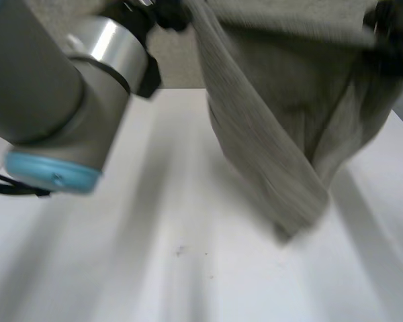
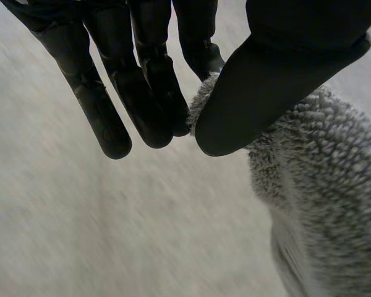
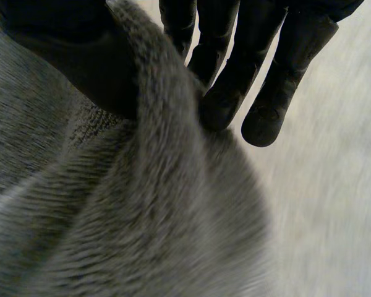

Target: Fold the towel.

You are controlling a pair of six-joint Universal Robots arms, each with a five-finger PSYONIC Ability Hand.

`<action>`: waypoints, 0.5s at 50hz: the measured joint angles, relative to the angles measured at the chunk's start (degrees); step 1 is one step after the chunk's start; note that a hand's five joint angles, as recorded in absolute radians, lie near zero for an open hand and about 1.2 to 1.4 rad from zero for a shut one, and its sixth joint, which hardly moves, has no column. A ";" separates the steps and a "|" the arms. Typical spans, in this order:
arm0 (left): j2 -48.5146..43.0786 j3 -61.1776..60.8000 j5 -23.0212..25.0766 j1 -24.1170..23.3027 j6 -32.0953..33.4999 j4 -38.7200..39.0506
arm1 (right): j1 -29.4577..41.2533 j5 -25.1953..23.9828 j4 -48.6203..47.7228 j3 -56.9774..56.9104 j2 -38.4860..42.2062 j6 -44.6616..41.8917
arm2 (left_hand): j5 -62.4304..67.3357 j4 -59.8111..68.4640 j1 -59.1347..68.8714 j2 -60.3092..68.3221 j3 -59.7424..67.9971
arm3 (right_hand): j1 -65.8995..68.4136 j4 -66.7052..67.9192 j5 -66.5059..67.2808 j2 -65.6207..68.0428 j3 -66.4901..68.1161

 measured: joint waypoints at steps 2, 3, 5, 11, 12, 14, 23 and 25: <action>0.86 0.33 -0.04 1.19 -0.15 0.37 | 0.81 -0.05 -2.53 0.12 -1.15 3.10 | 0.00 0.00 0.22 0.02 0.01 | 0.00 0.00 0.19 0.00 0.01; 1.24 -0.24 0.02 1.82 -0.22 0.52 | 1.42 -0.09 -3.07 0.33 -1.46 4.44 | 0.00 0.01 0.26 0.02 0.01 | 0.00 0.00 0.25 0.00 0.15; 1.44 -1.57 0.12 2.30 -0.22 0.66 | 2.47 -0.19 -2.36 0.64 -1.31 5.15 | 0.00 0.01 0.27 0.03 0.01 | 0.00 0.00 0.52 0.00 0.37; 1.17 -12.10 1.26 2.48 0.14 1.09 | 8.36 -0.44 10.50 1.25 4.45 -4.29 | 0.00 0.01 0.29 0.07 0.04 | 0.00 0.00 0.85 0.19 0.46; 0.96 -14.20 1.63 2.41 0.22 1.12 | 9.38 -0.38 13.61 1.38 5.76 -7.40 | 0.00 0.01 0.30 0.08 0.04 | 0.00 0.00 0.85 0.19 0.46; 0.59 -17.72 2.39 2.26 0.34 1.19 | 10.86 -0.13 19.18 1.56 8.10 -13.26 | 0.00 0.02 0.30 0.09 0.05 | 0.00 0.00 0.85 0.19 0.46; -1.09 -32.64 6.34 1.76 0.83 1.16 | 13.75 1.96 43.83 2.43 19.30 -37.18 | 0.01 0.03 0.33 0.09 0.07 | -0.62 -0.88 -0.12 -0.15 -0.46; -0.95 -34.90 6.76 1.81 0.89 1.08 | 13.64 2.49 46.06 2.48 20.27 -38.88 | -0.10 -0.75 0.32 -0.71 -0.65 | -10.35 -10.73 -10.44 -9.86 -10.35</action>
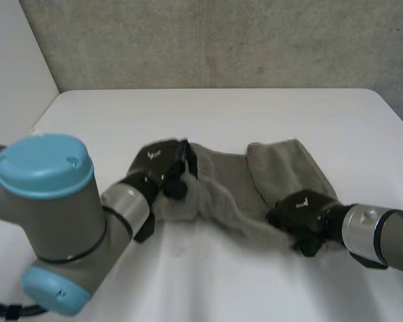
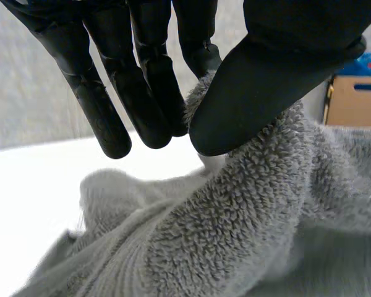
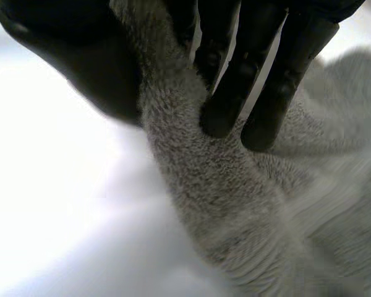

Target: Fold the towel.

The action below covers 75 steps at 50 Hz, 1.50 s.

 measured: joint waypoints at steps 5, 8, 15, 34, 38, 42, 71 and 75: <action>1.25 -3.79 0.56 0.19 0.34 -0.62 | -0.43 0.58 1.13 0.06 -0.12 -0.45 | -19.91 -20.19 -19.05 -20.21 -20.12 | -39.75 -39.14 -39.68 -40.05 -39.02; 2.71 -5.44 0.87 0.21 1.36 -1.23 | -0.85 0.60 -0.70 0.06 -1.67 1.09 | -33.33 -33.46 -32.82 -33.99 -33.97 | -45.30 -45.54 -47.13 -44.80 -45.27; 6.70 -7.56 1.44 0.32 8.98 -2.27 | -4.67 0.47 -9.95 -0.03 -7.09 11.30 | -53.33 -53.12 -52.59 -53.43 -53.30 | -45.53 -45.62 -47.61 -44.81 -45.27; 7.04 -4.62 2.16 4.92 17.68 -2.00 | -12.86 0.19 -10.03 5.47 -7.49 12.72 | -56.18 -56.45 -55.78 -56.52 -56.38 | -42.83 -42.29 -40.90 -44.65 -43.15; 4.29 -1.83 4.27 6.83 20.41 -2.32 | -15.25 -0.17 -9.96 9.95 -8.94 8.90 | -56.04 -56.21 -55.67 -56.11 -56.12 | -42.76 -42.29 -40.88 -44.65 -43.15; 0.43 2.01 9.33 9.17 26.12 -3.41 | -17.45 -0.33 -11.20 14.51 -10.19 5.35 | -55.31 -55.53 -55.07 -55.51 -55.53 | -42.70 -42.29 -40.87 -44.65 -43.15; -16.16 16.42 22.06 9.46 46.83 -22.48 | -22.11 -3.57 -16.51 23.06 -12.24 3.31 | -23.64 -23.58 -23.13 -23.46 -23.47 | -42.68 -42.29 -40.88 -44.65 -43.15; -15.23 15.16 22.08 9.46 46.87 -22.20 | -22.07 -3.54 -16.87 23.10 -12.20 3.31 | -16.27 -15.75 -15.53 -15.78 -15.83 | -42.68 -42.29 -40.88 -44.65 -43.16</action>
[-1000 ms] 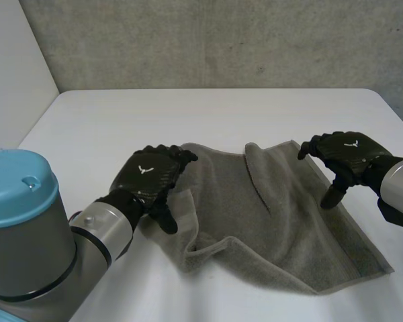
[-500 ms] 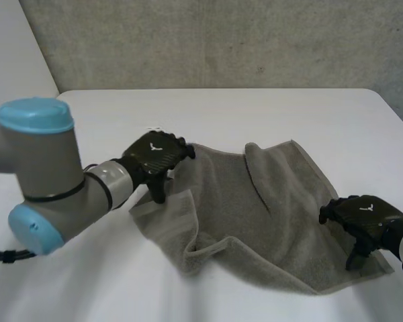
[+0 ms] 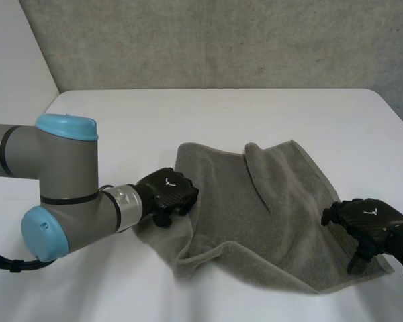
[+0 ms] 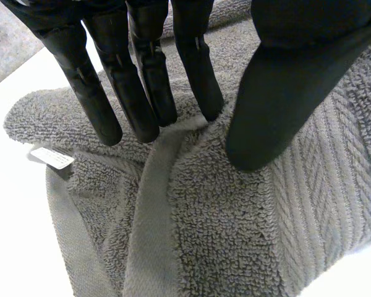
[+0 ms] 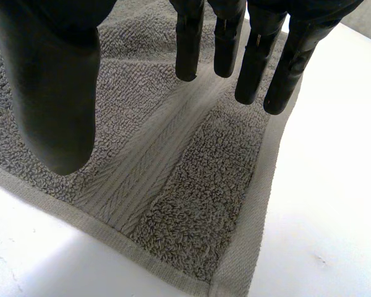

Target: Fold the towel.

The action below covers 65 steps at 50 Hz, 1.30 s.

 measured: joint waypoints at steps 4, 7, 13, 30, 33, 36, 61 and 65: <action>1.53 -0.93 -0.04 0.01 -0.38 0.27 | 0.08 0.00 -0.41 0.13 0.02 0.00 | 12.13 12.02 11.84 12.04 12.01 | 0.00 0.00 -0.02 0.00 0.01; 3.16 -1.66 -0.12 0.05 -0.67 0.96 | 0.16 -0.07 -0.59 0.25 0.03 0.02 | 14.72 15.04 14.06 15.02 15.07 | 0.00 0.00 -0.05 0.00 0.00; 7.03 -4.08 -0.26 0.44 -1.06 3.89 | 0.28 -0.53 -0.75 0.36 0.03 0.08 | 15.87 16.26 14.96 16.26 16.33 | 0.00 0.00 -0.06 0.00 0.00; 11.77 -13.55 0.18 0.42 -0.27 8.36 | 0.35 -1.12 -0.83 0.63 0.02 -0.03 | -23.28 -23.74 -23.18 -23.75 -23.61 | 0.00 0.00 -0.12 0.00 0.00; 11.63 -14.37 0.12 0.20 -0.26 9.01 | 0.31 -1.29 -0.84 0.67 0.02 -0.07 | -25.26 -25.75 -25.21 -25.82 -25.68 | 0.00 0.00 -0.12 0.00 0.00; 11.53 -14.93 0.12 0.07 -0.27 9.84 | 0.25 -1.45 -0.84 0.73 0.02 -0.09 | -26.07 -26.53 -26.01 -26.49 -26.42 | 0.00 0.00 -0.13 0.00 0.00; 6.89 -15.45 0.30 -0.08 -0.34 13.07 | 0.01 -1.61 -1.84 1.11 0.31 -0.09 | -8.33 -8.68 -7.86 -7.81 -8.63 | 0.00 0.00 -0.28 0.00 0.00; 6.67 -15.28 0.24 -0.06 -0.45 13.36 | 0.01 -1.61 -1.94 1.06 0.40 -0.09 | 9.71 9.32 9.94 9.83 9.23 | 0.00 0.00 -0.28 0.00 0.00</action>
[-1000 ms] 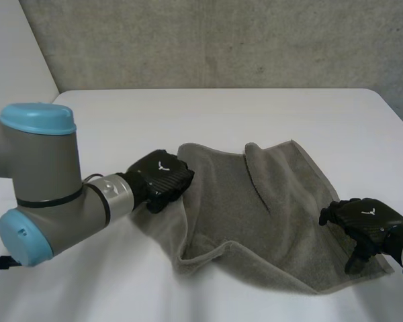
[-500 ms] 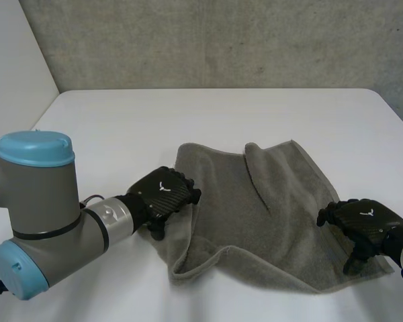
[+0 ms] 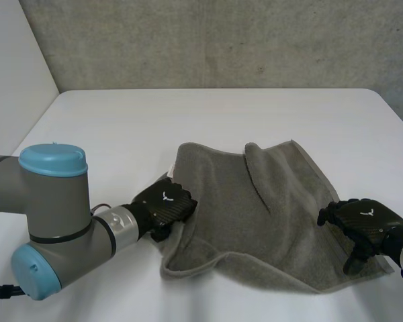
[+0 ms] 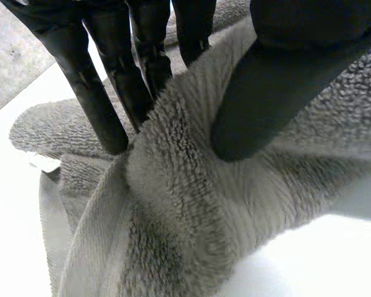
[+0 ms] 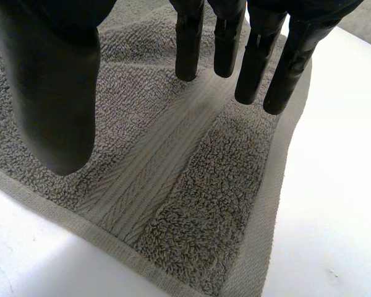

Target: Fold the towel.

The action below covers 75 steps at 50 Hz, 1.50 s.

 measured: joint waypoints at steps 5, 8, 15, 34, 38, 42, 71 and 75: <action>2.62 1.68 -0.69 0.51 -0.69 1.35 | 0.22 0.00 -0.14 -0.22 -0.03 0.09 | 5.02 5.96 3.91 5.53 5.96 | -0.10 -0.16 -0.26 0.00 -0.04; 5.48 3.02 -1.69 1.23 -1.84 3.00 | 0.46 0.03 -0.14 -0.58 -0.10 0.37 | 5.57 6.67 4.42 6.23 6.67 | -1.08 -0.37 -2.19 -0.14 -0.22; 12.27 6.41 -10.40 5.89 -11.81 9.88 | 2.72 0.29 -0.01 -2.20 -0.30 2.98 | 5.88 7.16 4.79 6.67 7.18 | -9.97 -8.56 -10.76 -7.28 -8.84; 9.95 6.43 -17.90 13.34 -20.44 11.45 | 20.56 6.61 -3.74 -10.39 3.23 22.82 | 5.88 7.19 4.98 6.73 7.22 | -10.25 -8.56 -10.76 -7.28 -8.84; 9.98 5.94 -17.77 14.06 -20.35 11.39 | 21.63 11.34 -6.42 -12.88 5.58 24.75 | 5.89 7.20 5.01 6.73 7.22 | -10.02 -8.43 -10.57 -7.16 -8.70; 10.34 5.54 -17.71 14.67 -20.33 11.38 | 21.52 13.14 -7.47 -14.22 7.93 25.20 | 5.87 7.20 5.02 6.73 7.22 | -3.38 -3.92 -3.73 -2.07 -3.01; 9.35 5.17 -17.54 15.16 -20.34 11.50 | 15.44 5.14 -3.82 1.54 1.38 15.65 | 5.88 7.21 5.02 6.75 7.26 | -2.73 -3.73 -3.12 -2.02 -2.86; 9.35 4.91 -17.58 15.11 -20.36 11.50 | 14.53 5.13 -5.73 3.72 1.76 12.94 | 5.88 7.21 5.02 6.75 7.26 | 2.56 2.33 2.45 3.96 3.22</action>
